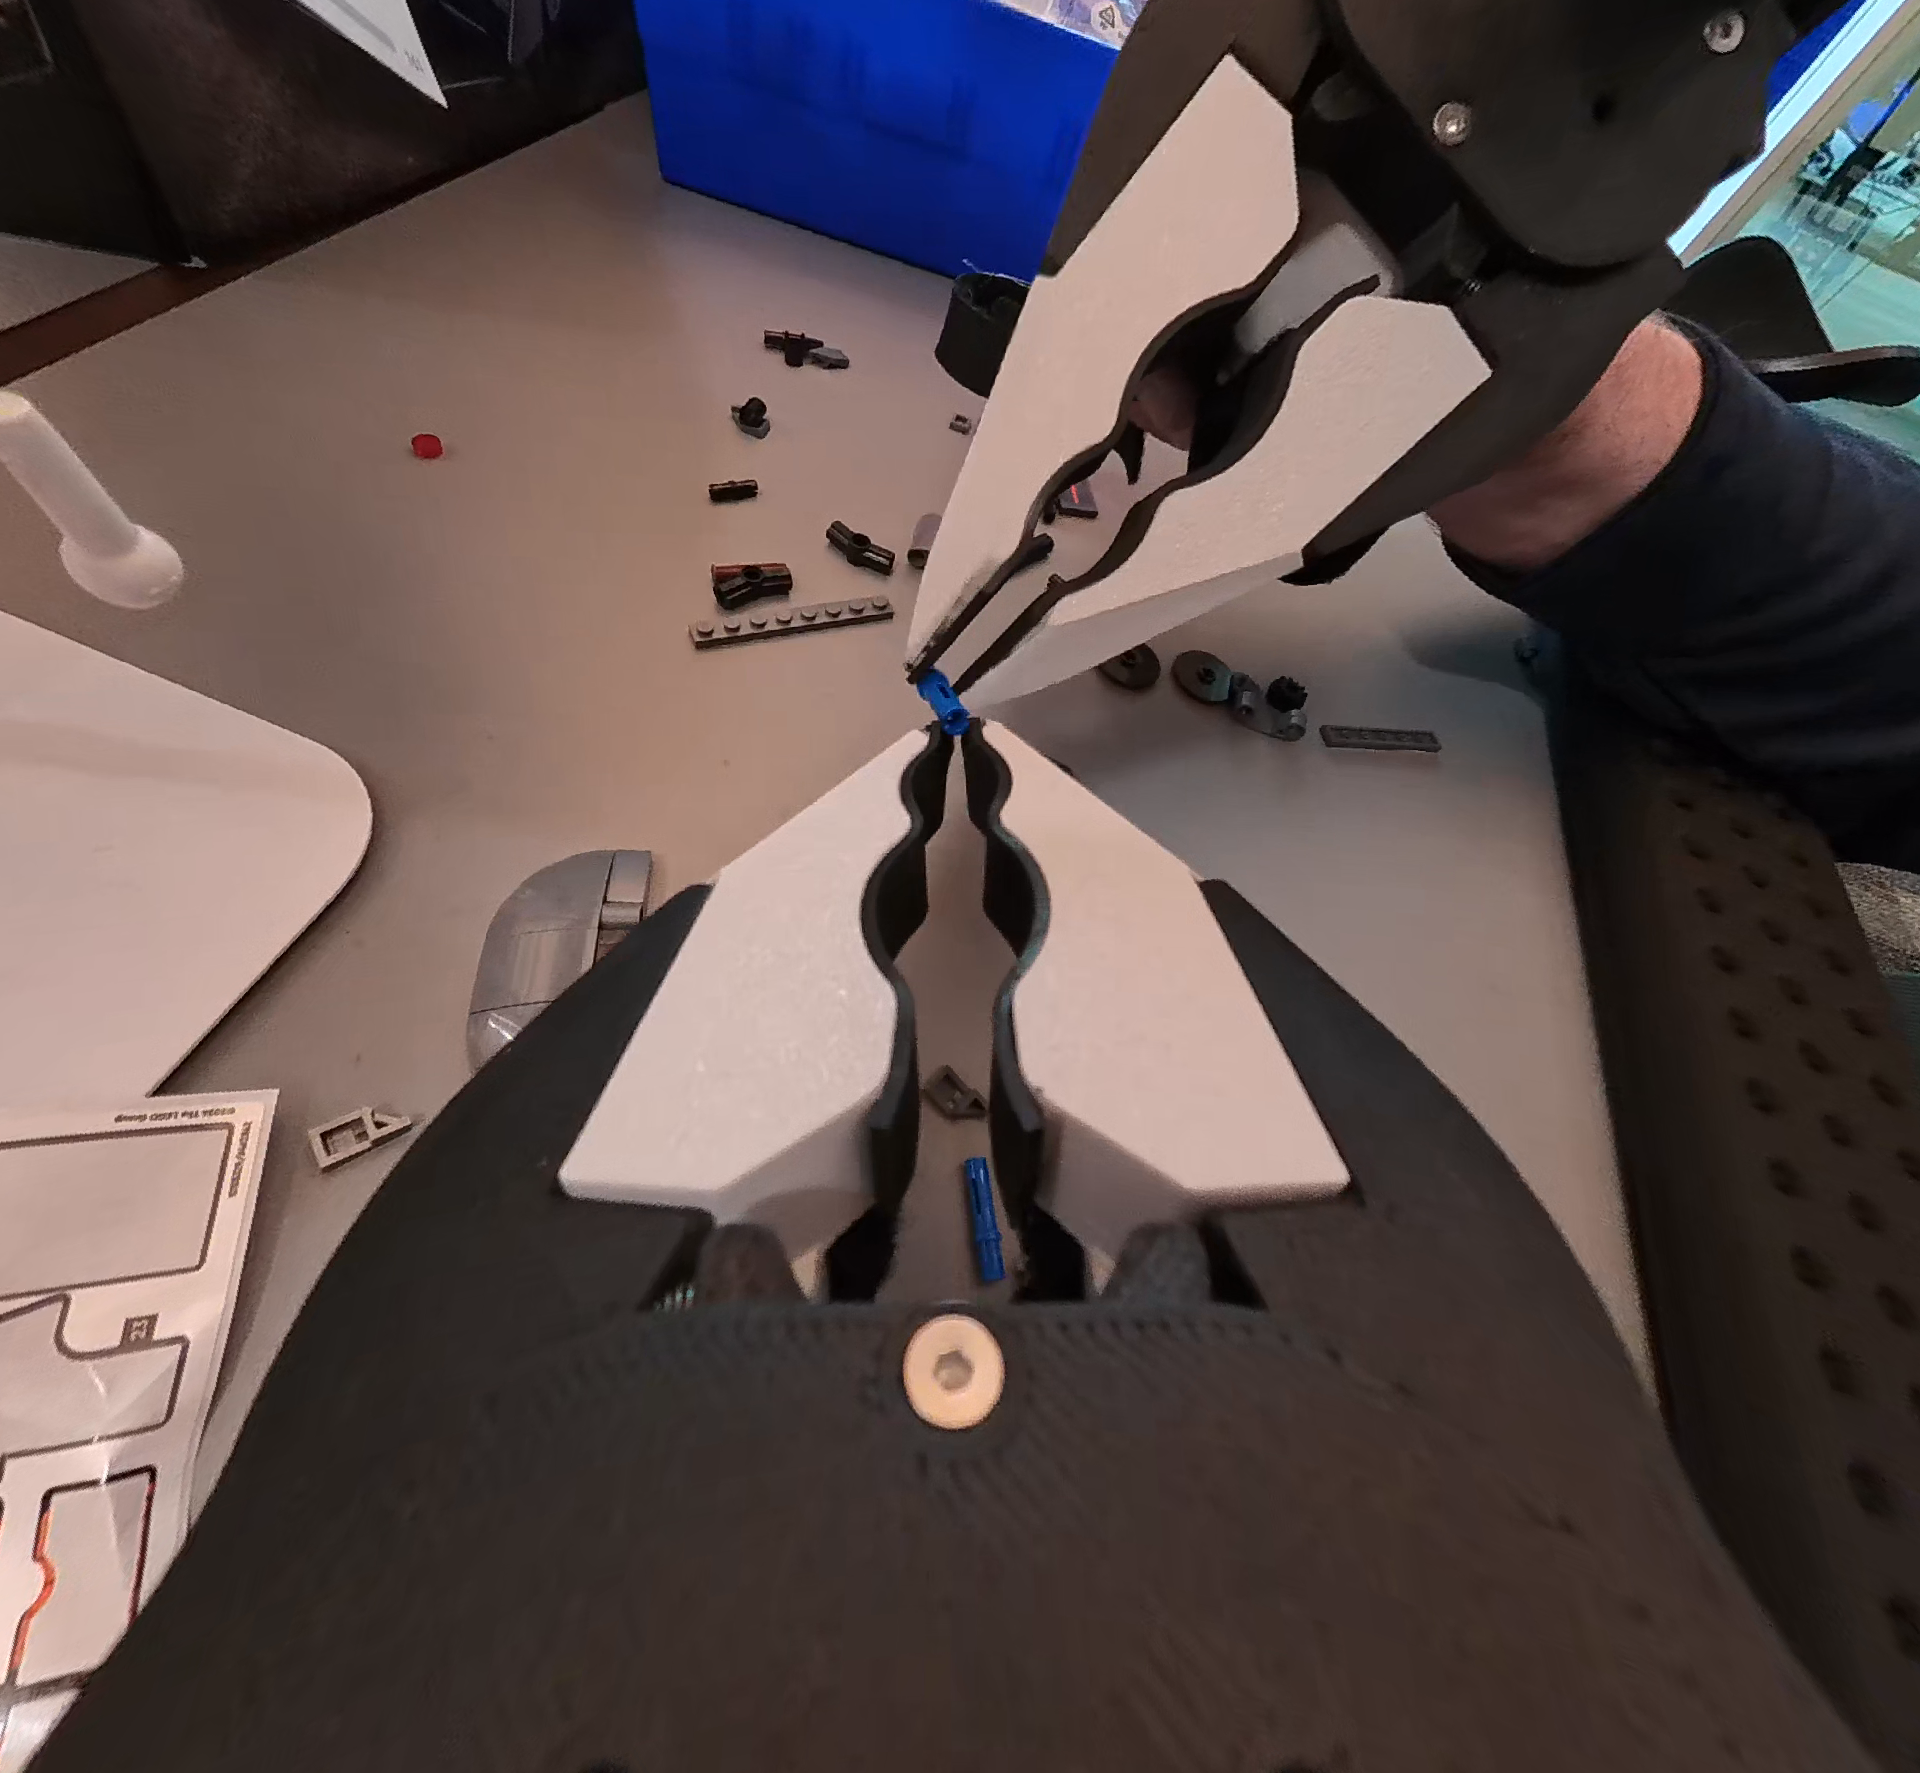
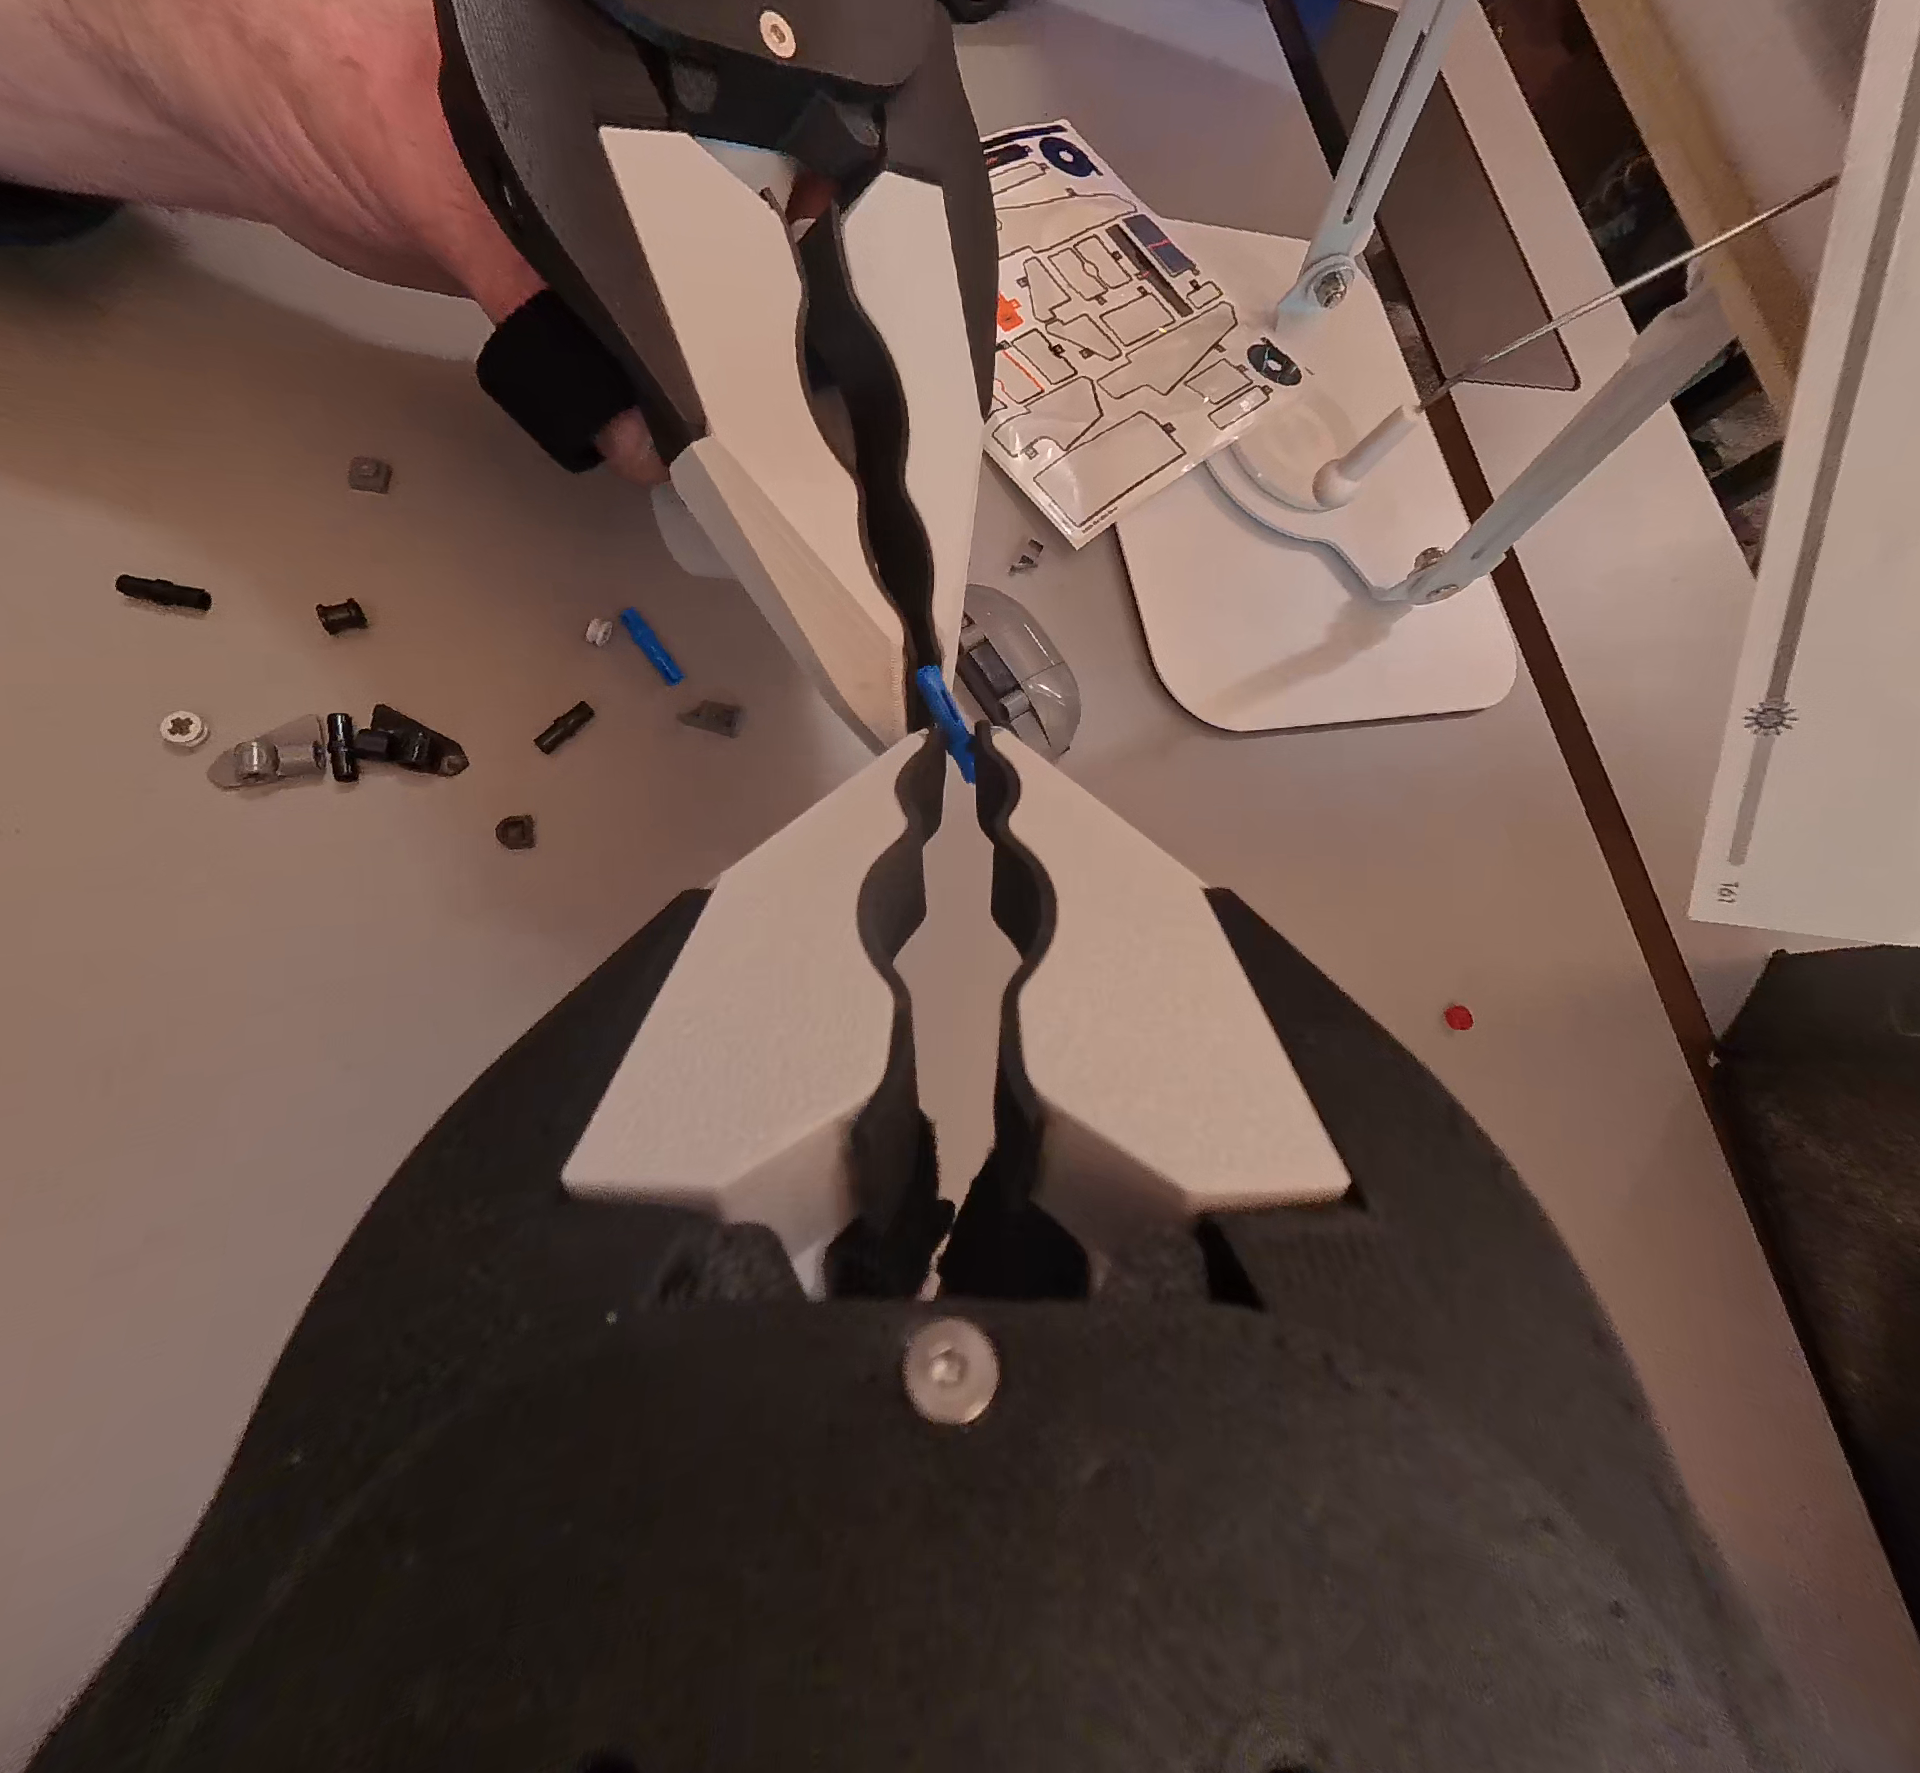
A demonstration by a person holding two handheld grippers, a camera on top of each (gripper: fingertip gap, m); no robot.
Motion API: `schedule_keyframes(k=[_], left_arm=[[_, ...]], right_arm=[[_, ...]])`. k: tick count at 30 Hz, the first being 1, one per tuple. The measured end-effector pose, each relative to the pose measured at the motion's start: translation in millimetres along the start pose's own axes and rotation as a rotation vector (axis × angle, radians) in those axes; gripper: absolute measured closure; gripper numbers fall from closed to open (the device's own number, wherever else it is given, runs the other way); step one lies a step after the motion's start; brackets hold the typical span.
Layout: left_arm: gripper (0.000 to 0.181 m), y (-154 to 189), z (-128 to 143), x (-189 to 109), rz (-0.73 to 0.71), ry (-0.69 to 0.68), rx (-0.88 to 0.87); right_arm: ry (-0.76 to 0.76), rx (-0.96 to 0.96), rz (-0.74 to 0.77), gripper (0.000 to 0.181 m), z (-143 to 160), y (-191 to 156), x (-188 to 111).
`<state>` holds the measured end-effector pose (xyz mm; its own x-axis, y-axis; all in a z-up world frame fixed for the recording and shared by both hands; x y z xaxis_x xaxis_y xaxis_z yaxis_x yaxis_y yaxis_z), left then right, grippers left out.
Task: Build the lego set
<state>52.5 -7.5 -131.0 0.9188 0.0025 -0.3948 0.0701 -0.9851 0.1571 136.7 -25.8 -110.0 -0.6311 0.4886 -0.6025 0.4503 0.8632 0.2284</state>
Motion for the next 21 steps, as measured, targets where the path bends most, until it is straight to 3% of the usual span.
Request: schedule_keyframes(k=[13, 21], left_arm=[[0.181, -4, -4, -10, 0.031, 0.069, -0.038], [0.170, -8, -7, -15, 0.042, 0.122, -0.073]], right_arm=[[0.085, 0.028, 0.031, 0.178, -2, 8, -10], [0.125, 0.039, 0.063, 0.178, -5, 12, -18]])
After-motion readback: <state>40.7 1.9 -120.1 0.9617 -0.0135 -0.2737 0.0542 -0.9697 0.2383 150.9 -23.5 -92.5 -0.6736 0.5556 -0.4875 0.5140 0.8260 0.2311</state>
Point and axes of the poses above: each gripper's, where its closed fingertips meet, x out along the fingers, z out of its underside, y = z × x across the jaws, the point moved 6 cm from there along -x, back along the fingers, and after that the axes turned 5 degrees about x, right-handed, at the moved point
